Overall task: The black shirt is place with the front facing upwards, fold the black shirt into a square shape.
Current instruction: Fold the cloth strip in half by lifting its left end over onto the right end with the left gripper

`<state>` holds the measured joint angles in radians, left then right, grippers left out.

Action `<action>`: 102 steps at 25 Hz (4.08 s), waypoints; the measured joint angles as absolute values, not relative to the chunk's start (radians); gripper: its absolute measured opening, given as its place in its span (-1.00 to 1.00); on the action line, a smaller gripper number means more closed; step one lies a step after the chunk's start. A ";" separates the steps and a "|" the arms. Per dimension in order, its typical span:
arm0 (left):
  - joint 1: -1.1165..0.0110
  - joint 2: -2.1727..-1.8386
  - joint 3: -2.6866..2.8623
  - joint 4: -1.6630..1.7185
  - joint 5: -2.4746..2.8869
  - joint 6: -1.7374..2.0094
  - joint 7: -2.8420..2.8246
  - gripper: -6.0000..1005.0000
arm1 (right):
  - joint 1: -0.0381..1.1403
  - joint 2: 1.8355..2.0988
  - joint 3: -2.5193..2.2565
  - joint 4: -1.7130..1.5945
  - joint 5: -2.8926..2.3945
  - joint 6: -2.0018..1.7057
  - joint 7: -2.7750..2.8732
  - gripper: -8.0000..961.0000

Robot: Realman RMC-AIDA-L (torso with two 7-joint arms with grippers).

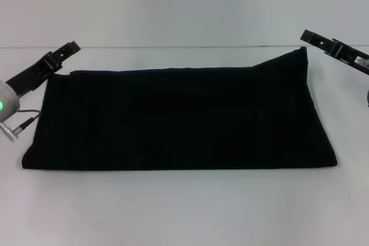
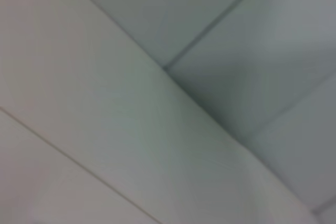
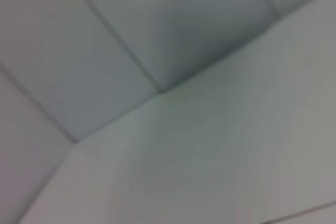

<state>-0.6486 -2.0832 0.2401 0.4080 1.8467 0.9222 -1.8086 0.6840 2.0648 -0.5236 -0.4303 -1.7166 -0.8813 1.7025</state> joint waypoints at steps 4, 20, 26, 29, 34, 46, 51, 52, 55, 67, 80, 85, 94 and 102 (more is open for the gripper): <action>-0.592 -2.029 0.287 0.399 1.864 1.103 -1.943 0.50 | 0.631 2.037 -0.579 -0.457 -1.771 -1.099 1.589 0.69; -0.332 -1.947 0.372 0.523 1.929 1.477 -2.457 0.75 | 0.544 2.094 -0.821 -0.537 -1.885 -1.278 1.051 0.73; -0.273 -1.956 0.371 0.561 1.988 1.481 -2.557 0.74 | 0.549 2.094 -0.826 -0.526 -1.883 -1.252 1.040 0.73; -0.266 -1.956 0.370 0.578 2.011 1.470 -2.590 0.74 | 0.549 2.095 -0.825 -0.525 -1.877 -1.252 1.039 0.73; -0.272 -1.963 0.376 0.573 2.022 1.433 -2.615 0.74 | 0.549 2.095 -0.822 -0.520 -1.874 -1.252 1.038 0.73; -0.301 -1.966 0.384 0.567 2.075 1.347 -2.654 0.74 | 0.550 2.093 -0.892 -0.518 -1.879 -1.266 1.037 0.73; -0.315 -1.967 0.389 0.565 2.075 1.335 -2.654 0.74 | 0.548 2.092 -0.914 -0.523 -1.879 -1.318 1.037 0.73; -0.316 -1.967 0.390 0.565 2.075 1.334 -2.654 0.74 | 0.547 2.092 -0.914 -0.524 -1.879 -1.326 1.037 0.73; -0.317 -1.967 0.391 0.565 2.086 1.327 -2.657 0.74 | 0.546 2.092 -0.914 -0.525 -1.879 -1.337 1.037 0.73; -0.327 -1.966 0.393 0.549 2.101 1.302 -2.666 0.74 | 0.546 2.092 -0.916 -0.527 -1.879 -1.342 1.044 0.72; -0.347 -1.965 0.394 0.534 2.116 1.267 -2.666 0.74 | 0.545 2.091 -0.944 -0.527 -1.879 -1.358 1.046 0.72; -0.363 -1.963 0.393 0.515 2.120 1.252 -2.666 0.74 | 0.543 2.091 -0.945 -0.527 -1.879 -1.366 1.046 0.72; -0.424 -1.961 0.406 0.484 2.127 1.202 -2.660 0.74 | 0.542 2.091 -0.942 -0.528 -1.879 -1.369 1.047 0.72; -0.440 -1.956 0.423 0.481 2.127 1.200 -2.659 0.60 | 0.541 2.090 -0.934 -0.528 -1.876 -1.376 1.048 0.72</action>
